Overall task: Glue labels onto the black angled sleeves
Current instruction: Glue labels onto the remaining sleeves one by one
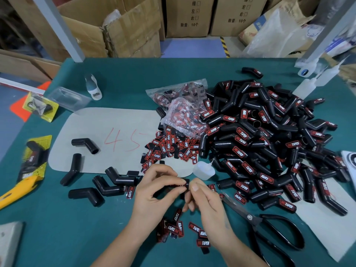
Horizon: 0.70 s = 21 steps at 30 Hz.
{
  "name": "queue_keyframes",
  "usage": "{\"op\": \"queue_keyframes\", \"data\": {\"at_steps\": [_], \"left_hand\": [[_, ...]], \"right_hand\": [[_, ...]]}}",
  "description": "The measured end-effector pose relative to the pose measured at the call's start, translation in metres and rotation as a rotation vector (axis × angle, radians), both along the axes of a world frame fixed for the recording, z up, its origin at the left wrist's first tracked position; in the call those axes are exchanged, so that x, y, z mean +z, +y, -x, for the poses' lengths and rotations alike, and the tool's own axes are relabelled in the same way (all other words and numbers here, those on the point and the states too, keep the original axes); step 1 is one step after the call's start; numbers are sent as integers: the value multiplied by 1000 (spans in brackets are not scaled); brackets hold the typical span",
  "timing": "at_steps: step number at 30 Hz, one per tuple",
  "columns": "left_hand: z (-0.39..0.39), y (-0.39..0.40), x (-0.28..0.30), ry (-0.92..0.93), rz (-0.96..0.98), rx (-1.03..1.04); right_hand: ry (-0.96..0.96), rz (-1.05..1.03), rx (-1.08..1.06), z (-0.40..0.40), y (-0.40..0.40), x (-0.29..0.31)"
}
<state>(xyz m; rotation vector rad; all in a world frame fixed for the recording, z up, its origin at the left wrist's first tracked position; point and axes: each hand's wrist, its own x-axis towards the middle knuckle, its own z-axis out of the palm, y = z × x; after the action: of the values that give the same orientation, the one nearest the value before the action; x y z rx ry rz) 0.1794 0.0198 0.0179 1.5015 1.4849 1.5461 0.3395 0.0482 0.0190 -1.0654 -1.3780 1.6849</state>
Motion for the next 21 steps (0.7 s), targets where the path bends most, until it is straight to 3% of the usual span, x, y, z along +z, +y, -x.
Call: {"op": "queue_keyframes", "data": {"at_steps": [15,21], "left_hand": [[0,-1,-4,74,-30,-22],[9,1,-1,-56,52,-92]], "right_hand": [[-33,-40,-21,-3,2,-5],[-18,5,-34,-3,4,-8]]}}
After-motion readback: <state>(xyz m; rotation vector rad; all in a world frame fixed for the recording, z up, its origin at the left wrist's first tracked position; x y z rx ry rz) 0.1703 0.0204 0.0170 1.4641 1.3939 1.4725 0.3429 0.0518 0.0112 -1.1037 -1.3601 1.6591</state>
